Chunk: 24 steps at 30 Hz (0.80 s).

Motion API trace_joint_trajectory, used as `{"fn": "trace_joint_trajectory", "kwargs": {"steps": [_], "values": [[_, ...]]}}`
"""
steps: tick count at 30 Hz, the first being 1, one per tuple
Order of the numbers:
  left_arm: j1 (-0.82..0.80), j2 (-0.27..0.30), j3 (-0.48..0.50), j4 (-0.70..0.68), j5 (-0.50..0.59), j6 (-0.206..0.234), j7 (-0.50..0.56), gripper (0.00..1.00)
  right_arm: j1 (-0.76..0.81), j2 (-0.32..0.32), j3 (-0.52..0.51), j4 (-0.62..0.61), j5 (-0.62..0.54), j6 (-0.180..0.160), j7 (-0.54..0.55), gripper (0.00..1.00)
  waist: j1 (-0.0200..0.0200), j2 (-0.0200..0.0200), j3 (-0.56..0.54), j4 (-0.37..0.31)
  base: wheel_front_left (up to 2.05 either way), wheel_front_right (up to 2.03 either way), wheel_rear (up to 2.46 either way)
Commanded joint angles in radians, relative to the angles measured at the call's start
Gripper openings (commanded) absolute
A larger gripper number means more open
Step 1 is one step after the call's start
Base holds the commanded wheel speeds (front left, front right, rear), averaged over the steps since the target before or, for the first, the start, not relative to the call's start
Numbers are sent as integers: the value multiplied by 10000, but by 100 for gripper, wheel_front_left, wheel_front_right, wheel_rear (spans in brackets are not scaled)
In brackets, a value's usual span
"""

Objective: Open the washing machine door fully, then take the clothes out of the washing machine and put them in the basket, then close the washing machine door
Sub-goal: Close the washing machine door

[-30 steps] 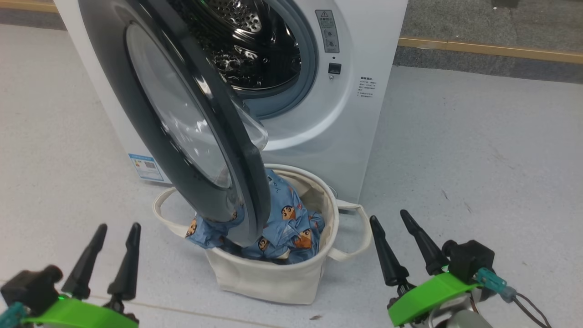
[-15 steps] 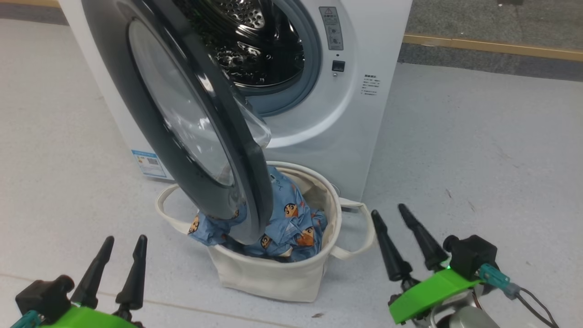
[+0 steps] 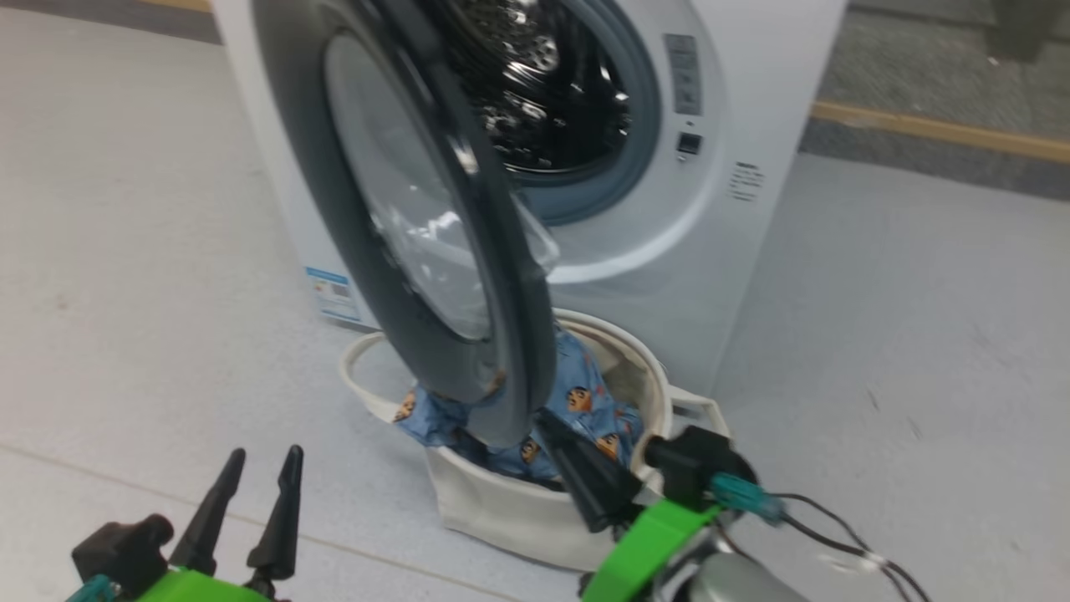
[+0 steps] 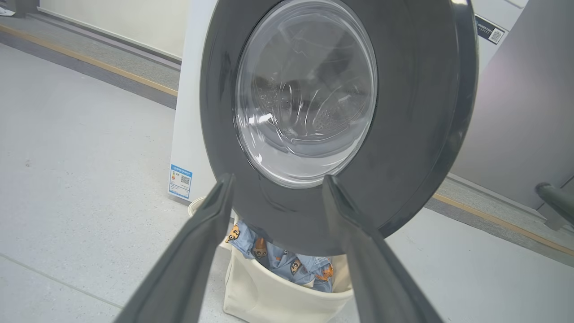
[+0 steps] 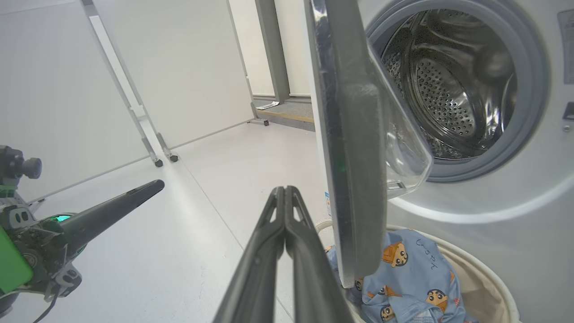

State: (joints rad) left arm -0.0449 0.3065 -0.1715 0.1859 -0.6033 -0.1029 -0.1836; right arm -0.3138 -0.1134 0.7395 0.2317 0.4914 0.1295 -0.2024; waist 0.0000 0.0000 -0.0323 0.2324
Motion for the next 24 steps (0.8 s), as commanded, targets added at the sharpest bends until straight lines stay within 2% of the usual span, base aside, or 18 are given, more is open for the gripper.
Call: {"fn": "trace_joint_trajectory", "kwargs": {"steps": [1, 6, 15, 24], "values": [[-631, 67, 281, -210, -60, -30, -63, 100, -657, 376, 365, 225, 270, 12, -84, 0, 0, 0, -196, 378, 0, 0, 0], [-761, -59, 70, -98, -90, -46, 13, 100, -1659, 614, 1092, 1865, 770, 12, -271, 0, 0, 0, -294, 898, 0, 0, 0], [-981, -164, -165, 48, -131, -74, 54, 100, -2723, 629, 1142, 3442, 1915, 12, -565, 0, 0, 0, -153, 1470, 0, 0, 0], [-1167, -265, -270, 43, -153, -62, -38, 100, -3324, 631, -57, 4481, 1863, 12, -591, 0, 0, 0, 360, 1625, 0, 0, 0]]}}
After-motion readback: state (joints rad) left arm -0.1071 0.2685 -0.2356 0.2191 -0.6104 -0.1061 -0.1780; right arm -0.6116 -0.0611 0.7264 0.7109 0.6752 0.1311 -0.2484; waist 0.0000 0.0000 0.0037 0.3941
